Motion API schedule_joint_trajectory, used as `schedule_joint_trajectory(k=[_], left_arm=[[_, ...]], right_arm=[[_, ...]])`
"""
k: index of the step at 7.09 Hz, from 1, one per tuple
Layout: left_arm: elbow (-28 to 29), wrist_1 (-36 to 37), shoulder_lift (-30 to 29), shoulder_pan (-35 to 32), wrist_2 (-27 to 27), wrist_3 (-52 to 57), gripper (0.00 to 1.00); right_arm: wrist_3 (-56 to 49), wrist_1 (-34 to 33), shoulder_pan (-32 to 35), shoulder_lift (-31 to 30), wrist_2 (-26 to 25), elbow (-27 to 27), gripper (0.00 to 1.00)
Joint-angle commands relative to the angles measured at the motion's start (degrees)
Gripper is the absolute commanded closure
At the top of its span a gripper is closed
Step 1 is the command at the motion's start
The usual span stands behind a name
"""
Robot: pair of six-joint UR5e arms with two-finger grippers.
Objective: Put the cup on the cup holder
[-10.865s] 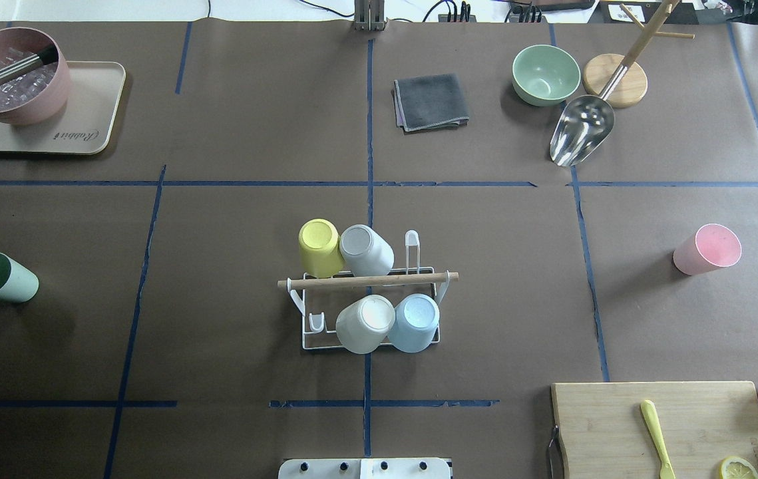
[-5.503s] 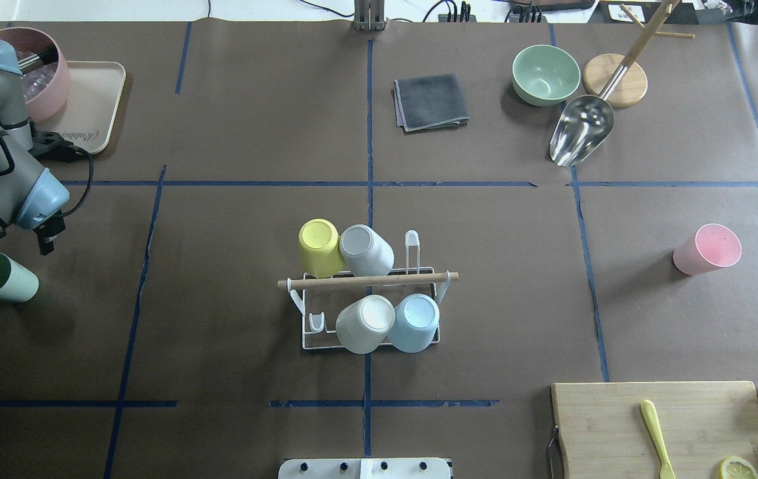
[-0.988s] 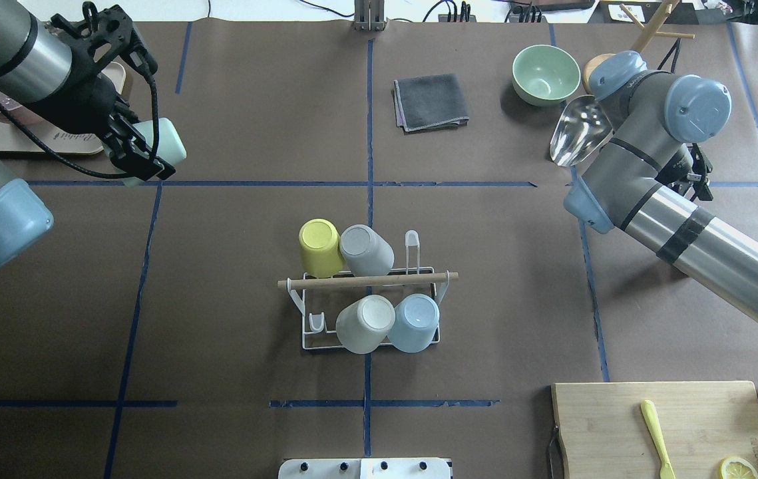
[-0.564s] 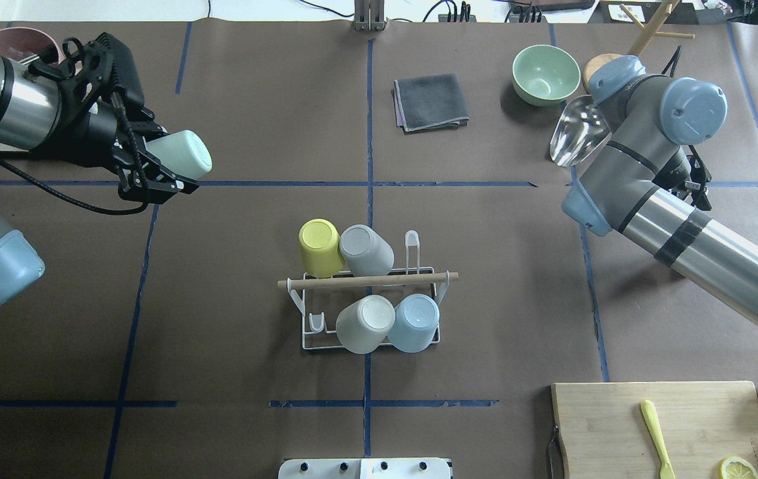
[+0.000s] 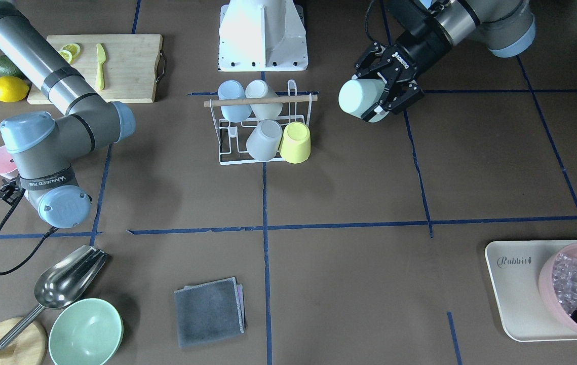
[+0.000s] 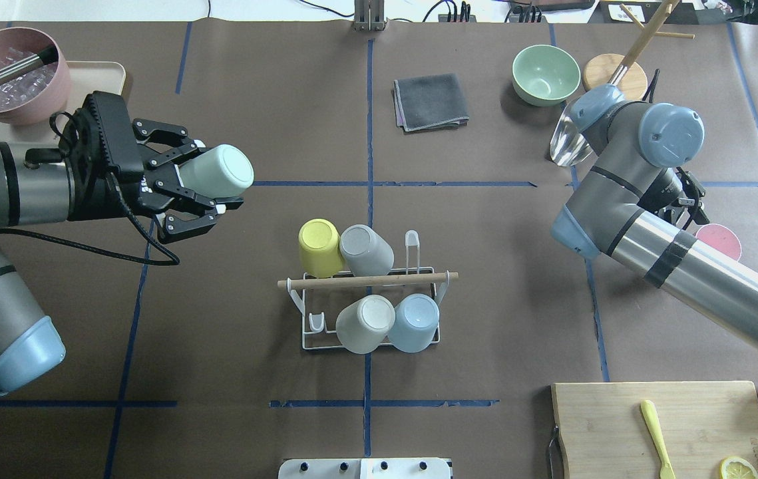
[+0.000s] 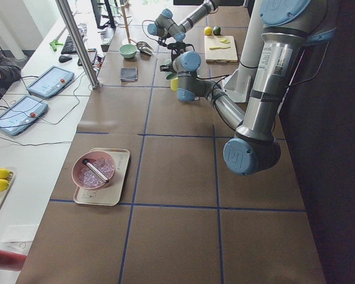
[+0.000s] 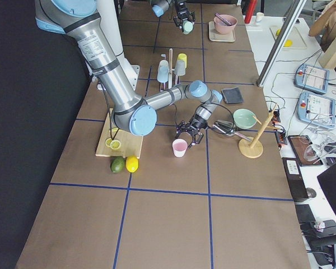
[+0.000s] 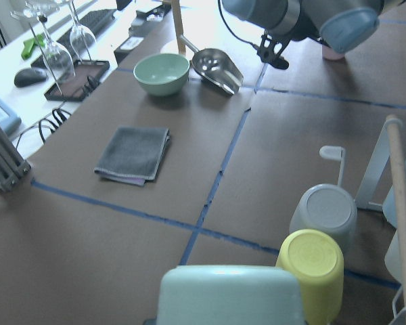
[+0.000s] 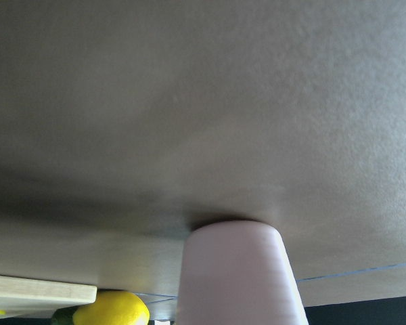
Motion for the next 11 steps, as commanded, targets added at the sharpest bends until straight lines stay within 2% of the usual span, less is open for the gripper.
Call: schedule_joint_trajectory(k=[1,2,4,5,6,7,11], left_arm=[[-1.0,-9.7,0.5,9.4,14.1,-3.4,0.99],[-2.1,-12.6,0.9,13.6,19.3,-3.4,0.99],[-0.7,-19.5,1.1,23.0,30.1,-2.9,0.99],[2.0,-23.1,0.8,27.6,34.3,-2.9,0.98],[7.2,-28.1,-0.7,28.6,36.9,-2.8,0.98],[9.9,-29.8,-2.5,28.6,37.8,-2.6,0.98],[12.8,-30.6,-4.6,28.7,38.1,-2.4,0.97]], right_arm=[[-2.0,-0.7,-0.3,-0.6,-3.6,0.1,0.0],[-1.9,-0.6,-0.6,-0.9,-3.6,-0.1,0.0],[-1.8,-0.3,-1.1,-1.1,-3.3,-0.3,0.0],[-1.8,-0.4,-2.0,-1.4,-3.4,-0.3,0.0],[-1.8,-0.5,-2.4,-1.6,-3.6,-0.4,0.0],[-1.8,-0.6,-2.9,-1.8,-3.6,-0.4,0.0],[-2.0,-0.8,-3.1,-2.5,-4.9,-0.4,0.0]])
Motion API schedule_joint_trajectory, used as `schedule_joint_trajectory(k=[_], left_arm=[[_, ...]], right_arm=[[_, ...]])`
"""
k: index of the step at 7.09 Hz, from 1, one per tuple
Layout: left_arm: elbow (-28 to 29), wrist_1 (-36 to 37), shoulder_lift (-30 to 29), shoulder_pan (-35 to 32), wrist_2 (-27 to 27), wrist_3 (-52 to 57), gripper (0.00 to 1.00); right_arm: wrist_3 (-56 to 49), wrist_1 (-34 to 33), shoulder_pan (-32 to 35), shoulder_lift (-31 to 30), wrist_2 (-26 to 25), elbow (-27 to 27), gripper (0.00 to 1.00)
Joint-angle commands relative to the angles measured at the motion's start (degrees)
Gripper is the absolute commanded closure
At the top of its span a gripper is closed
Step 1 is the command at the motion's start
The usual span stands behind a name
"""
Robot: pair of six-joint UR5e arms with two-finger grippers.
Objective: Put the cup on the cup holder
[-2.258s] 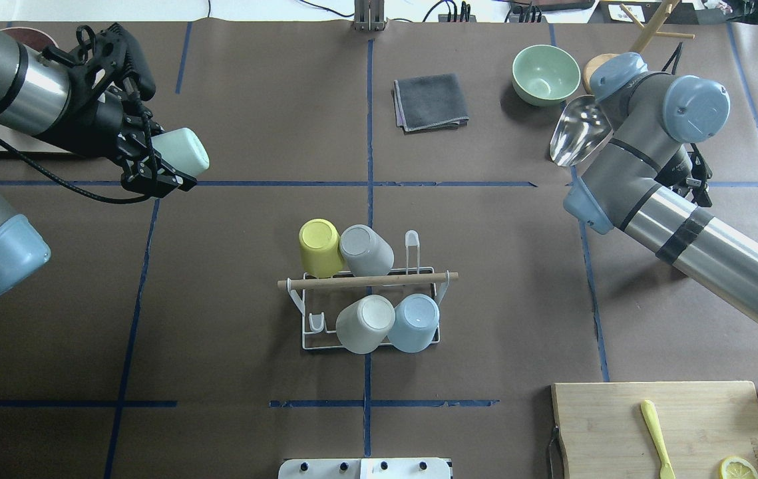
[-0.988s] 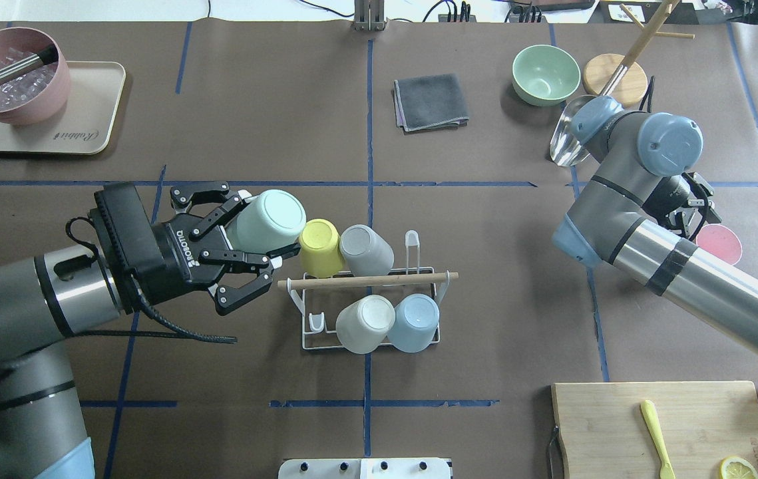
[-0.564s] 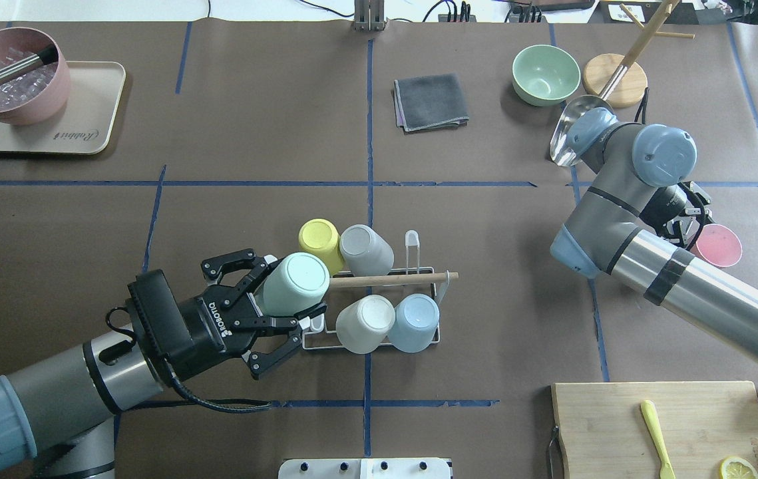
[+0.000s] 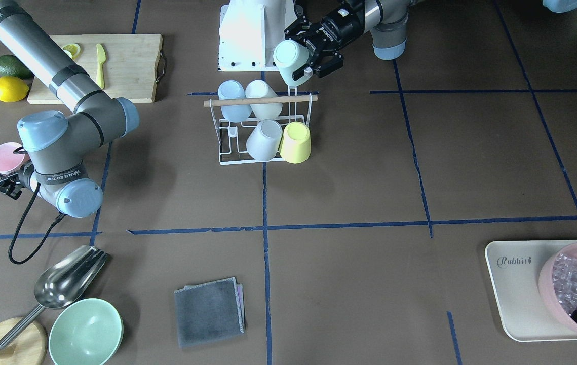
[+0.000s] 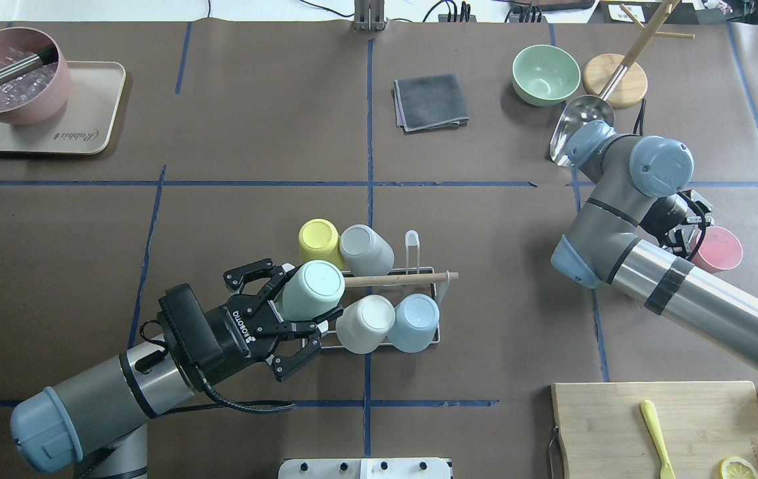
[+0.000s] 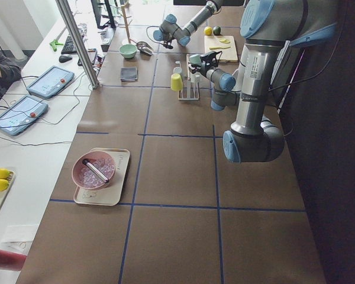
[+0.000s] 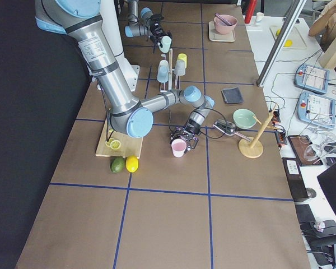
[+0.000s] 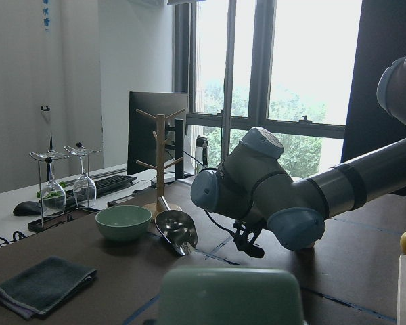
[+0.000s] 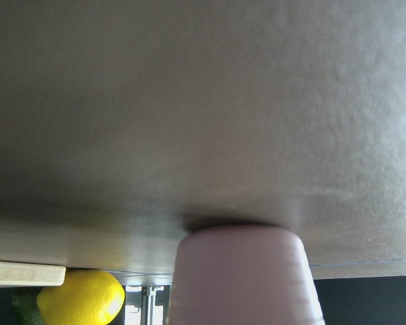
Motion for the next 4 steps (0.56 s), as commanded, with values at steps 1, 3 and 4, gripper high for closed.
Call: schedule_joint_trajectory(k=[1,3,4], left_arm=[[1.9,-0.2,-0.7,0.0,0.0,-0.1,0.97],[2.1,-0.2,-0.7,0.0,0.0,-0.1,0.96],[2.8,-0.8,-0.7,0.2,0.0,-0.1,0.96]], right_arm=[[0.0,-0.2,0.2,-0.1,-0.5,0.0,0.08],[-0.1,-0.7,-0.5,0.0,-0.4,0.2,0.74],[0.0,-1.6,-0.4,0.5,-0.4,0.6,0.81]])
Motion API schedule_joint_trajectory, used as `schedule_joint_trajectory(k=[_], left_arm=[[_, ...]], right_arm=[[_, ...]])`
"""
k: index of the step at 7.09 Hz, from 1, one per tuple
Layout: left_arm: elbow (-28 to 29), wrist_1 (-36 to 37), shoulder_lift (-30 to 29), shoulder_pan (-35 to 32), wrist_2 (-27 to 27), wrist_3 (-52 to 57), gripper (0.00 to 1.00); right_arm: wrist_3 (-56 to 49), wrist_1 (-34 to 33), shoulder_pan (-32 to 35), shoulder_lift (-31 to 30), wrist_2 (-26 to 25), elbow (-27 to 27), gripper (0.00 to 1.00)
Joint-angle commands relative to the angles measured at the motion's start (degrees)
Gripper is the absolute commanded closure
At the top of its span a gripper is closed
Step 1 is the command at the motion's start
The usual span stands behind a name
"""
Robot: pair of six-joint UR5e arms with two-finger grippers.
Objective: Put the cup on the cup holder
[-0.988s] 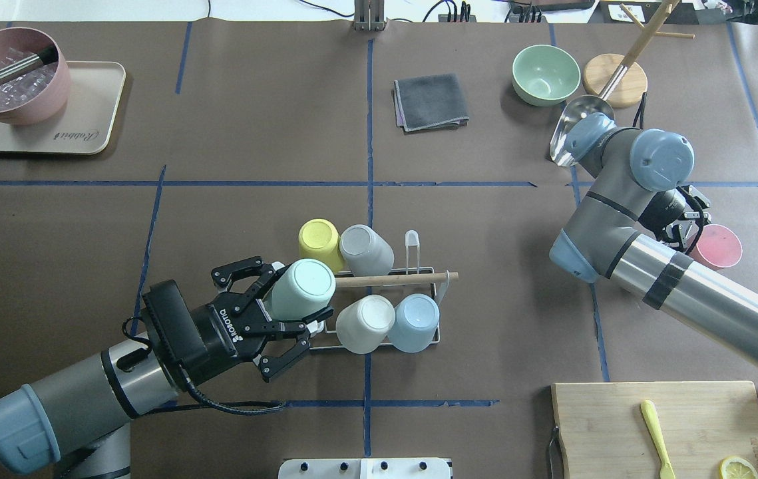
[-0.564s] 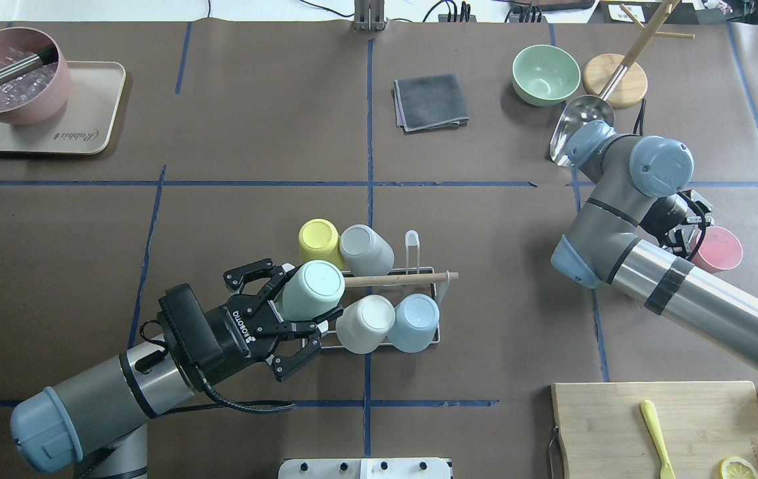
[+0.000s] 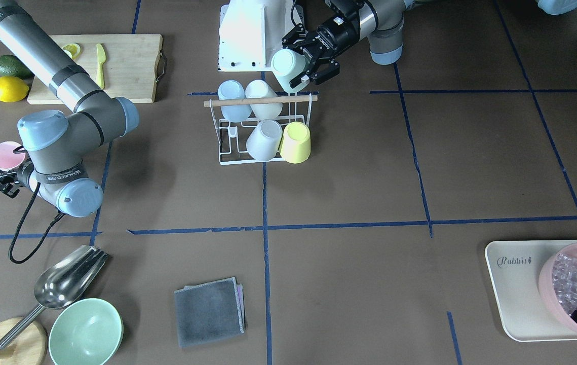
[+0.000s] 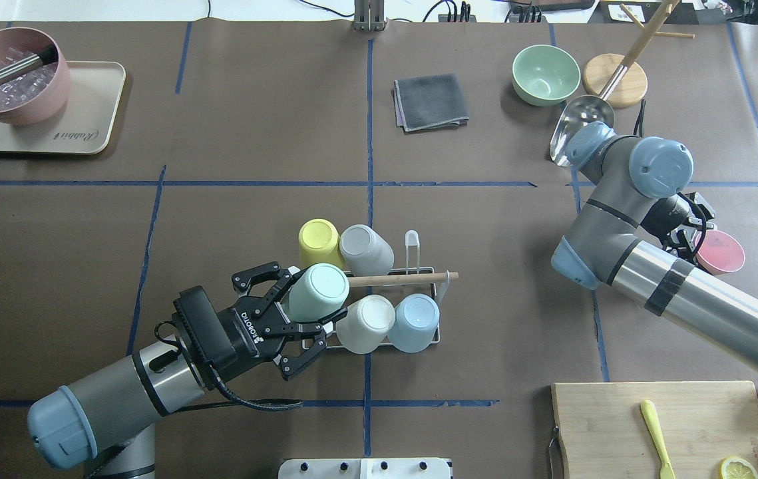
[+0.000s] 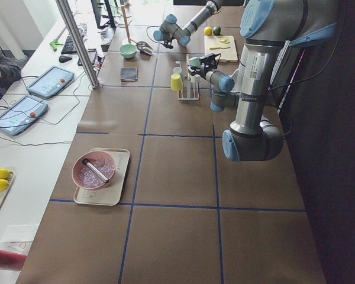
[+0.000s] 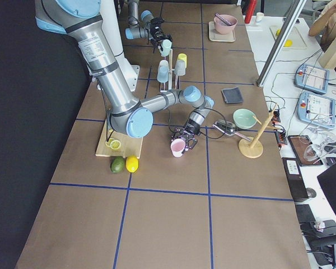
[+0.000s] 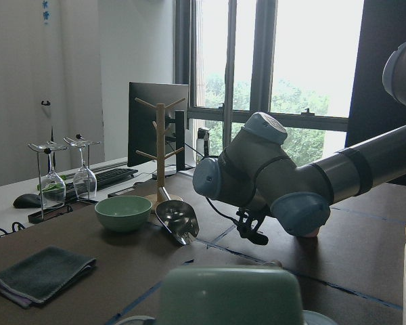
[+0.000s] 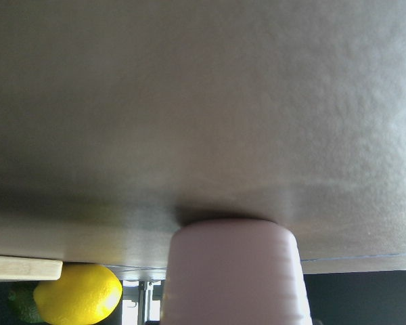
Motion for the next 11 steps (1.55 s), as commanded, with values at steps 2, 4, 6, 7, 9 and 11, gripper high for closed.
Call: schedule_joint_trajectory(k=[2,4,6,7,9,11], left_arm=[[3.3,-3.6,0.0,0.8,0.0,0.1,0.95],[3.3,-4.1,0.0,1.0,0.0,0.3,0.92],[3.3,-4.3,0.0,1.1,0.0,0.4,0.01],[3.6,-5.3,0.0,1.1,0.0,0.4,0.0],[3.6,-5.4,0.0,1.2,0.0,0.4,0.0],[3.4,-5.7,0.0,1.1,0.0,0.4,0.0]], right_arm=[[1.1,-2.7,2.1,1.1,0.5,5.9,0.81],[1.5,-1.4,6.2,1.2,5.9,14.6,0.81],[10.3,17.9,10.3,0.4,16.9,15.7,0.81],[15.6,28.9,10.3,0.3,20.9,15.7,0.81],[31.7,54.0,10.2,-1.8,27.2,15.1,0.81],[40.2,77.7,9.9,-1.9,27.5,13.6,0.8]])
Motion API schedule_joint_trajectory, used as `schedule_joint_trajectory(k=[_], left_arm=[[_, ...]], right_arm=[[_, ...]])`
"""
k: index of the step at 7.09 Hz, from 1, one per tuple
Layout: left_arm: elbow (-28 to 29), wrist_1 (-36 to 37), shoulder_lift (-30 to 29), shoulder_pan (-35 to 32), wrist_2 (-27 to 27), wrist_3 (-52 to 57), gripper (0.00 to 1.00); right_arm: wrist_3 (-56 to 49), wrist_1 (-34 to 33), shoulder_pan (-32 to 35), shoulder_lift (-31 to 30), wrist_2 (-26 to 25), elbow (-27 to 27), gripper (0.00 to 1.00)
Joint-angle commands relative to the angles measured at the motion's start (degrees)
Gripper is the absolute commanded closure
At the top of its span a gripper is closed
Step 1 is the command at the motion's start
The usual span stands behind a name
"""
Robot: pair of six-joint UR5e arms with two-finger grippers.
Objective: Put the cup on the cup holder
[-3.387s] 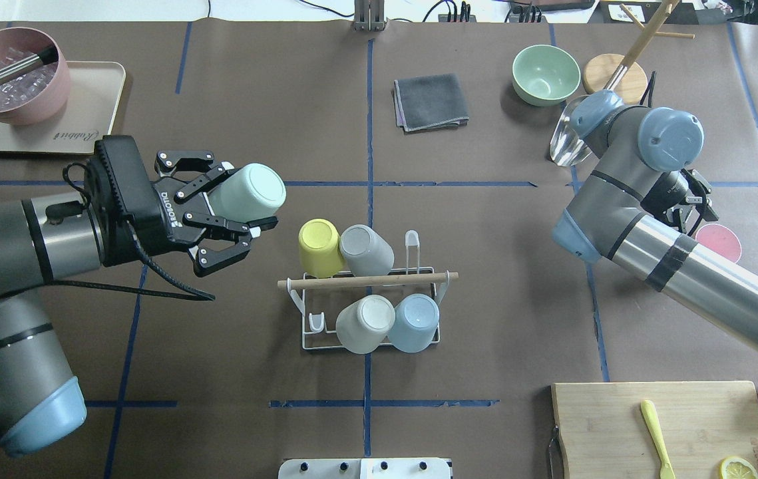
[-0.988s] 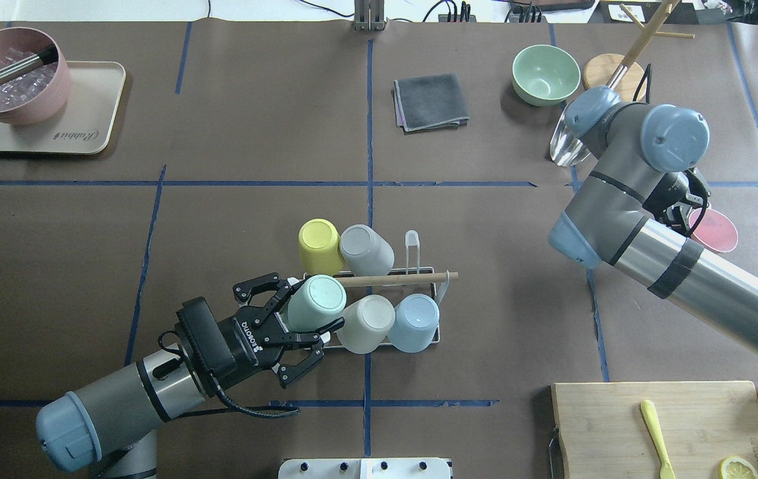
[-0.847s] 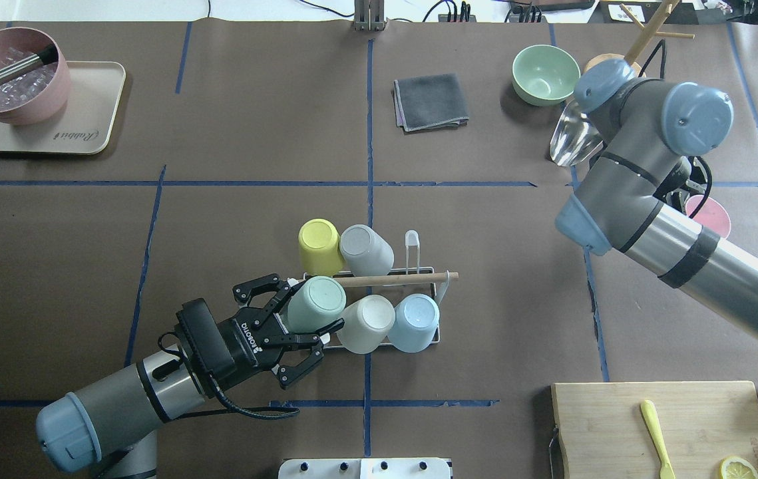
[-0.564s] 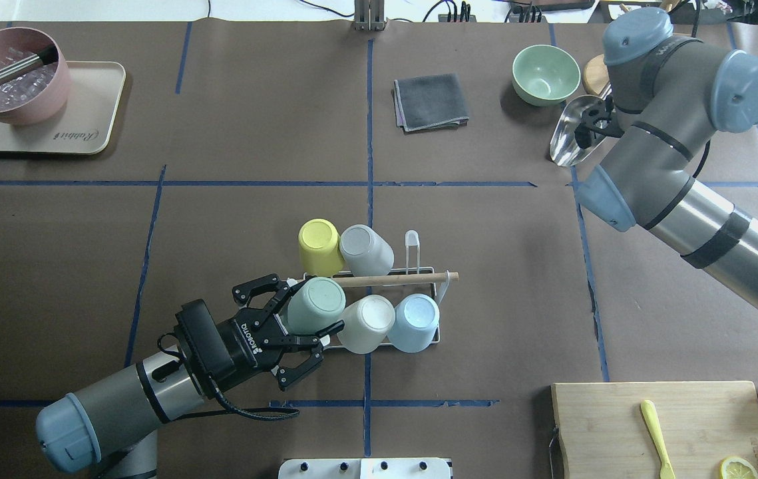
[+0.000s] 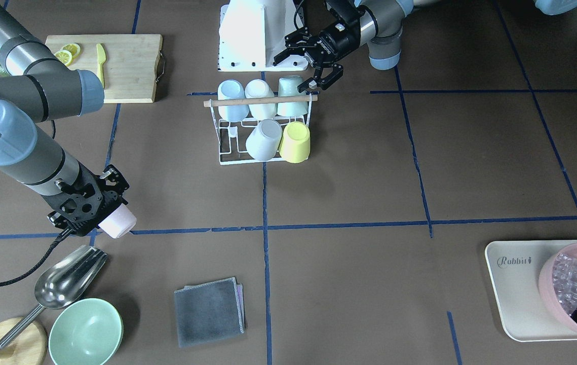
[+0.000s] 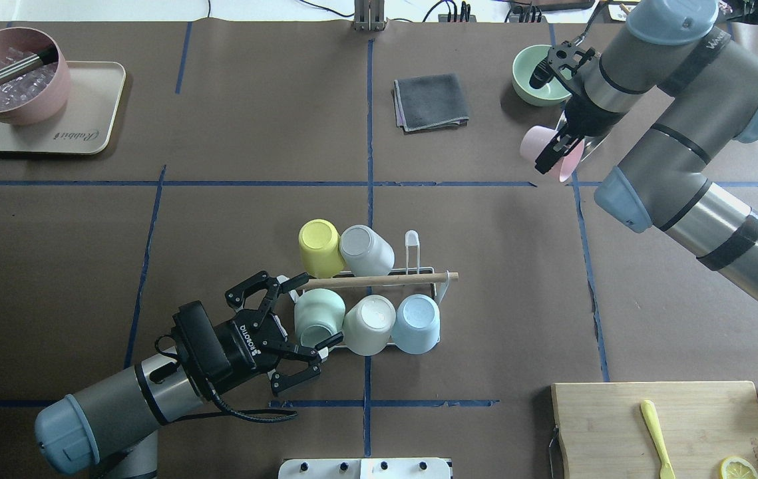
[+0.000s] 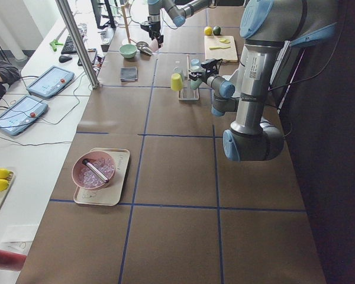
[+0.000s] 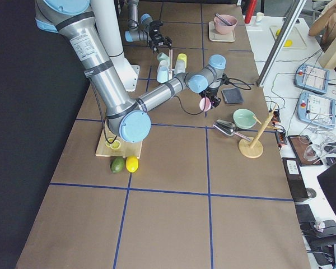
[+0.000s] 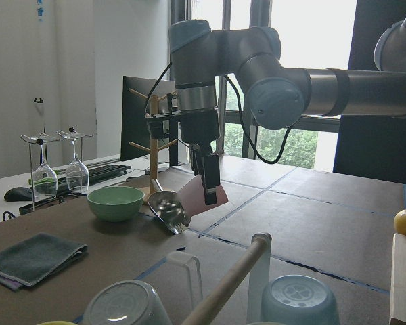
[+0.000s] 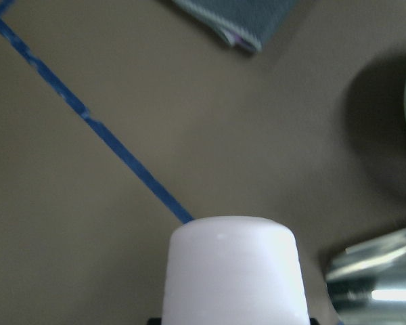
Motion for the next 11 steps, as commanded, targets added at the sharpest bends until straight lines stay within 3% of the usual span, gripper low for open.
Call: schedule_joint_trajectory(k=[1,4,6,8,10,11], left_arm=[[-1.0,-0.3,0.1,-0.8,0.0,0.0,0.0],[-15.3,1.0,6.9,-7.0,-0.4,4.6,0.0],[-15.5,5.8,7.3,-11.8,-0.1,4.1,0.0],[-20.0,17.4,9.8,-15.3,-0.3,3.9,0.0],[-21.7,27.2,10.7,-17.8,-0.8,0.0,0.0],[-22.8,34.5,10.7,-19.9,-1.1,-0.3,0.0]], right_arm=[[10.7,22.6,-0.5,0.4,0.5,-0.9,0.8],[21.4,50.8,-7.6,0.5,-6.5,-1.1,0.79],[26.2,65.7,-16.0,-0.2,-15.2,-1.5,0.79],[25.9,70.8,-18.5,-1.4,-15.4,-1.8,0.79],[25.4,82.8,-19.4,-1.0,-17.2,-9.1,0.79],[25.2,84.3,-19.7,-0.9,-17.6,-9.7,0.79]])
